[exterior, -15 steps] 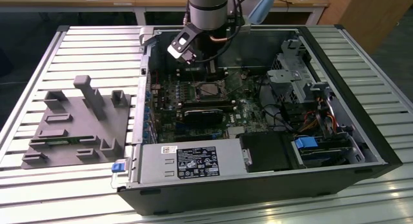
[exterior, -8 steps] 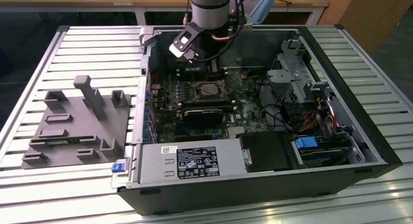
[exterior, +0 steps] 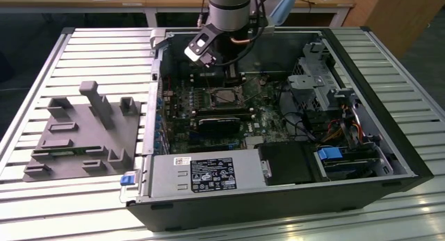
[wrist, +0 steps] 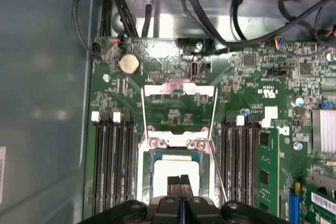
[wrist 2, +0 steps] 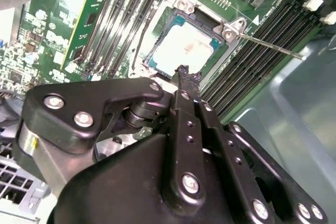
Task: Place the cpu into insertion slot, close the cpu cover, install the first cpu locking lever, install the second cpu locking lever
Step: 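Place the cpu into insertion slot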
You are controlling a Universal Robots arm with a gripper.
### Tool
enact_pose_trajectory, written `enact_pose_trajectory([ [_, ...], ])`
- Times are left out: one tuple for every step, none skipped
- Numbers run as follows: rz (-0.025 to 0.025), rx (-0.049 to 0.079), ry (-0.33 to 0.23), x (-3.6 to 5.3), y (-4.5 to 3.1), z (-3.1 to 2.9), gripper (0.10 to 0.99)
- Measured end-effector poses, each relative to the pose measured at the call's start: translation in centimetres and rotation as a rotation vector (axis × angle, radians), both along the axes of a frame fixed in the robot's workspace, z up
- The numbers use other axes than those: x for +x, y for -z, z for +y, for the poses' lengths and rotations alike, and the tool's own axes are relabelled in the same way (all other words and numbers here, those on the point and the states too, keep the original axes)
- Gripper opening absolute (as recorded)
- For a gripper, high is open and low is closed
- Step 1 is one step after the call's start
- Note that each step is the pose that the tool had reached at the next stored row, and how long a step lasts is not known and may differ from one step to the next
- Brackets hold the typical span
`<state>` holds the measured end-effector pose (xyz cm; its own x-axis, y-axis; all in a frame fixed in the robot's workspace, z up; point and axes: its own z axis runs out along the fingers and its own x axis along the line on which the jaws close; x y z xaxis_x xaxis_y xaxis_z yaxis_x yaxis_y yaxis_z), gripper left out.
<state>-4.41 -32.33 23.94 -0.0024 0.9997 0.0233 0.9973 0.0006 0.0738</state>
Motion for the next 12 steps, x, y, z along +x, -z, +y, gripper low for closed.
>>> enact_pose_trajectory([
  [0.0078,0.0,0.0,0.14,0.0,0.0,0.106],
  [0.0174,-0.001,0.0,0.29,0.01,0.0,0.106],
  [0.0276,-0.001,0.0,0.43,0.02,0.0,0.106],
  [0.0387,-0.002,0.0,0.57,0.03,0.0,0.106],
  [0.0507,-0.003,0.0,0.71,0.04,0.0,0.106],
  [0.0608,-0.004,0.0,0.84,0.05,0.0,0.106],
  [0.0623,-0.004,0.0,0.87,0.04,-0.01,0.106],
  [0.0623,-0.004,0.0,0.87,0.04,-0.01,0.106],
  [0.0624,-0.004,0.0,0.87,0.04,-0.01,0.106],
  [0.0623,-0.004,0.0,0.87,0.04,-0.01,0.106],
  [0.0623,-0.004,0.0,0.87,0.04,-0.01,0.106],
  [0.0624,-0.004,0.0,0.86,-0.01,-0.01,0.106],
])
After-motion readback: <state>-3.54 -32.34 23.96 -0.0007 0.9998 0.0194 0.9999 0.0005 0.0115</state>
